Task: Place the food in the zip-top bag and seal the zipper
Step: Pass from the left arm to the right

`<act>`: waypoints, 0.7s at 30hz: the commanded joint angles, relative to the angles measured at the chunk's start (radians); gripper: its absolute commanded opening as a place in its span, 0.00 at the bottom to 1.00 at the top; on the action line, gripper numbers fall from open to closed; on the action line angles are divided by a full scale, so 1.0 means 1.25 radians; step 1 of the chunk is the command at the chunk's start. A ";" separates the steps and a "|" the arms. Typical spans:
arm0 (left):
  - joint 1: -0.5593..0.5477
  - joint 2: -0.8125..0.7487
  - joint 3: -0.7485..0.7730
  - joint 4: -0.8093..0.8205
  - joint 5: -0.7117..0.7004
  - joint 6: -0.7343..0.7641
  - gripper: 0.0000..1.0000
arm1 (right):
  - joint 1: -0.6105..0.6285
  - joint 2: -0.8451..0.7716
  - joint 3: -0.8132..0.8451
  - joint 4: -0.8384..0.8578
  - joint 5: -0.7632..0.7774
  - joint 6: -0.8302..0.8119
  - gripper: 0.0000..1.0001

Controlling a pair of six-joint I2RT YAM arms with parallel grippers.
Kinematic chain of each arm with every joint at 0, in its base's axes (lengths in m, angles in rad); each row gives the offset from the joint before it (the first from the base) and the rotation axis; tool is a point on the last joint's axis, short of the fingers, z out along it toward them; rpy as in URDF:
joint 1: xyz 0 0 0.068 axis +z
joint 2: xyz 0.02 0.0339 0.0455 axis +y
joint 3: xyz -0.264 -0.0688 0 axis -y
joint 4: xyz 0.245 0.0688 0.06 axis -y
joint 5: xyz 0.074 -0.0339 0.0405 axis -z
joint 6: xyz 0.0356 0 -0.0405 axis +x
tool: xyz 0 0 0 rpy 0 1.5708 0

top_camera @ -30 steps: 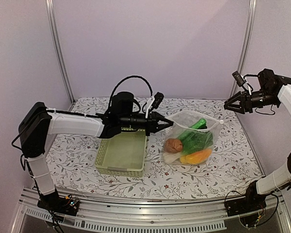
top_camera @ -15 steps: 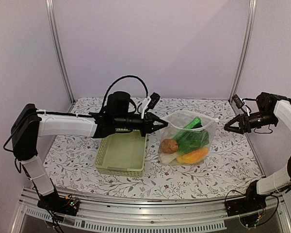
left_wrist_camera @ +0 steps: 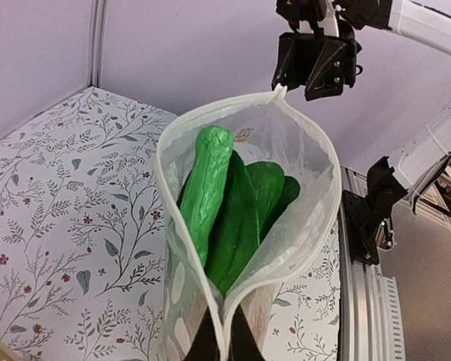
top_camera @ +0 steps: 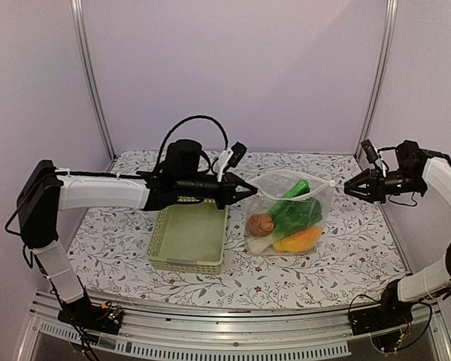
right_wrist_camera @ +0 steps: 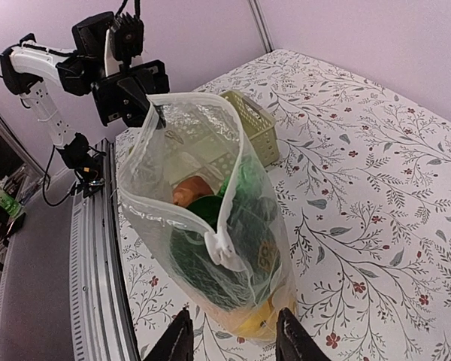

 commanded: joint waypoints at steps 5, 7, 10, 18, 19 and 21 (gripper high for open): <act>0.014 0.002 0.047 -0.026 -0.001 0.002 0.00 | 0.063 0.046 -0.003 0.041 -0.111 -0.324 0.37; 0.014 0.004 0.054 -0.030 -0.001 0.005 0.00 | 0.083 0.049 -0.011 0.079 -0.111 -0.297 0.36; 0.014 0.007 0.060 -0.039 -0.008 0.008 0.00 | 0.110 0.048 -0.023 0.140 -0.103 -0.246 0.35; 0.017 0.016 0.065 -0.055 -0.020 0.008 0.00 | 0.184 0.061 -0.050 0.196 -0.074 -0.204 0.34; 0.018 0.017 0.063 -0.056 -0.020 0.008 0.00 | 0.187 0.062 -0.054 0.201 -0.072 -0.200 0.34; 0.017 0.015 0.062 -0.056 -0.021 0.008 0.00 | 0.189 0.063 -0.058 0.205 -0.070 -0.196 0.34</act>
